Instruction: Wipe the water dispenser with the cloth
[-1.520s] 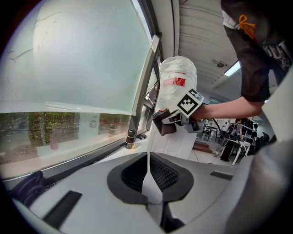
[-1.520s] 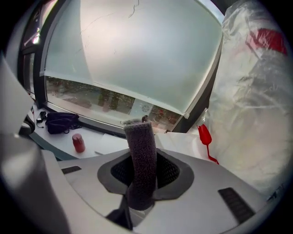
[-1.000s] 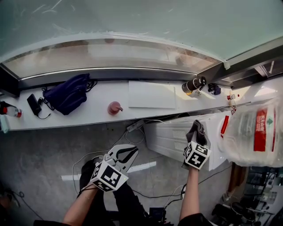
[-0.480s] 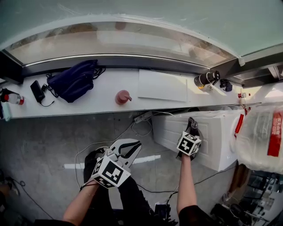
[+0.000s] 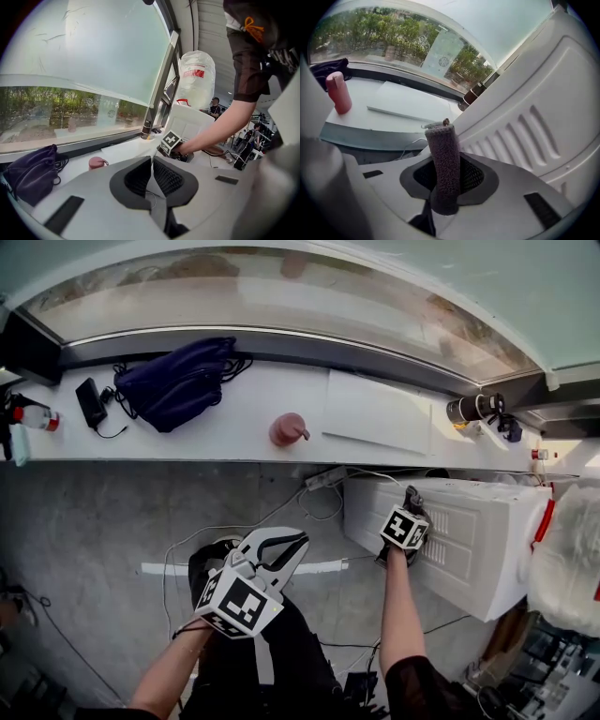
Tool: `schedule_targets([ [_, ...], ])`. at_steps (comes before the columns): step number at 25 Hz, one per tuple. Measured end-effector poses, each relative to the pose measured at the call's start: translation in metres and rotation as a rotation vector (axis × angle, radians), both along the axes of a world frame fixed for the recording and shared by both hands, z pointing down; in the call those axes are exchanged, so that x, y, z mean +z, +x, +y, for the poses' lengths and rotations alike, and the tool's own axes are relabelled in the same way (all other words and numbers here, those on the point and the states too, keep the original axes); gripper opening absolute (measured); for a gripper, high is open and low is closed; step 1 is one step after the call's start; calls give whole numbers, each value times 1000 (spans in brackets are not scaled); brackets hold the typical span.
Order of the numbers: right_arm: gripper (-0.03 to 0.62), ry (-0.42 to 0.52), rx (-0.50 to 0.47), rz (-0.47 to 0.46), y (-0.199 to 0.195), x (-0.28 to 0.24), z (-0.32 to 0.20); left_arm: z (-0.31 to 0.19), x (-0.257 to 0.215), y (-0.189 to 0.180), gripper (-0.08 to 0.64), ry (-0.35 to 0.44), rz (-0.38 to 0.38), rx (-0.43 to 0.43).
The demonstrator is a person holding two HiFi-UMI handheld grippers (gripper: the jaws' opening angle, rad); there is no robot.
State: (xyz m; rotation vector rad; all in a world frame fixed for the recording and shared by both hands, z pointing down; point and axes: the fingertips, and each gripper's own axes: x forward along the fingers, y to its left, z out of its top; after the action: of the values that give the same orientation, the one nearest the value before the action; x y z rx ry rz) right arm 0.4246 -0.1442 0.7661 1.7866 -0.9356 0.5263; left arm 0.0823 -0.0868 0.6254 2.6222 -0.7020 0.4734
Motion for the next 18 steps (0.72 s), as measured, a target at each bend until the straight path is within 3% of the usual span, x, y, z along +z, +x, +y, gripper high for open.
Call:
schedule_targets([
  [8,106,-28,70,-60,0,58,-4,-6,33,-12,29,-18,-2,-44],
  [14,106,-90,40,-59,-1,86,-7,-1,46,-27,28,-22,-20,-53],
  [18,106,-78,28,-88,-6,79,-11,0,48,-39,29,-24,-35,-58],
])
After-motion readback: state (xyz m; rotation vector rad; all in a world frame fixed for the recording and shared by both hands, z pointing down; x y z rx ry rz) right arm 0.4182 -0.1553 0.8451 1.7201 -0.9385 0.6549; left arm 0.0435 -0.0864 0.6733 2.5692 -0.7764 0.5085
